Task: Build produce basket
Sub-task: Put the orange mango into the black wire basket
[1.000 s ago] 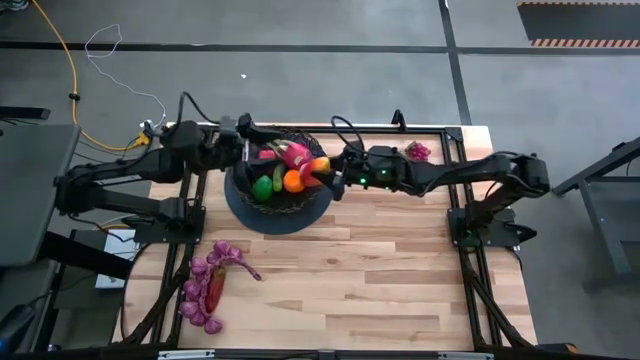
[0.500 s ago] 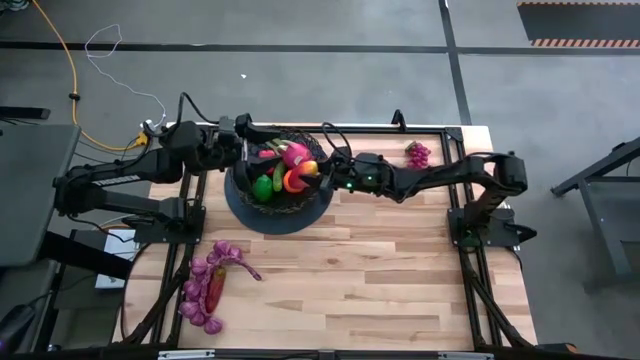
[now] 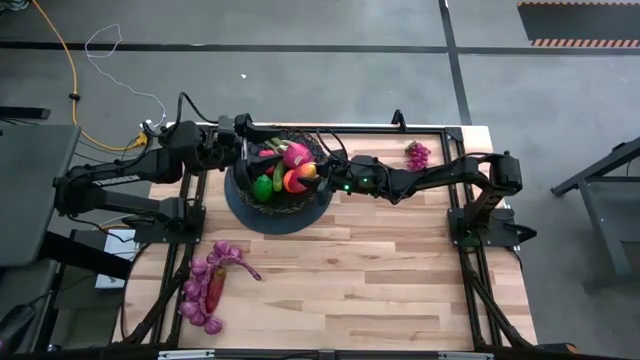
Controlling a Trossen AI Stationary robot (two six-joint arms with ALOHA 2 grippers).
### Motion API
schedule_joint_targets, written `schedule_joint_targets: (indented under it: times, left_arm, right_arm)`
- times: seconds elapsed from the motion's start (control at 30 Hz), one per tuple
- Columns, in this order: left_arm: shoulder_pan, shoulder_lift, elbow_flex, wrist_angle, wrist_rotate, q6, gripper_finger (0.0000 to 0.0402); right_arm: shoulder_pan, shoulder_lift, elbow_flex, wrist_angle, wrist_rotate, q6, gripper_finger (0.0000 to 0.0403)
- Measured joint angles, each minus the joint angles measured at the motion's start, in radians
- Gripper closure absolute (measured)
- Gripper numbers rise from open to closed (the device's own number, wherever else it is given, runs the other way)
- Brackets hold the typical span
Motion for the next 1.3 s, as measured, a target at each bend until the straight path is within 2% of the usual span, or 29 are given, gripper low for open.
schedule_joint_targets:
  times: [1.0,1.3]
  left_arm:
    - [0.000,0.000,0.000,-0.030,0.011,0.000,0.0043]
    - [0.000,-0.001,0.000,-0.064,0.081,-0.001,0.0072]
  right_arm:
    - [0.002,0.000,0.000,-0.007,-0.023,-0.001,0.0145]
    - [0.002,0.000,0.000,-0.007,-0.023,0.003,0.0145]
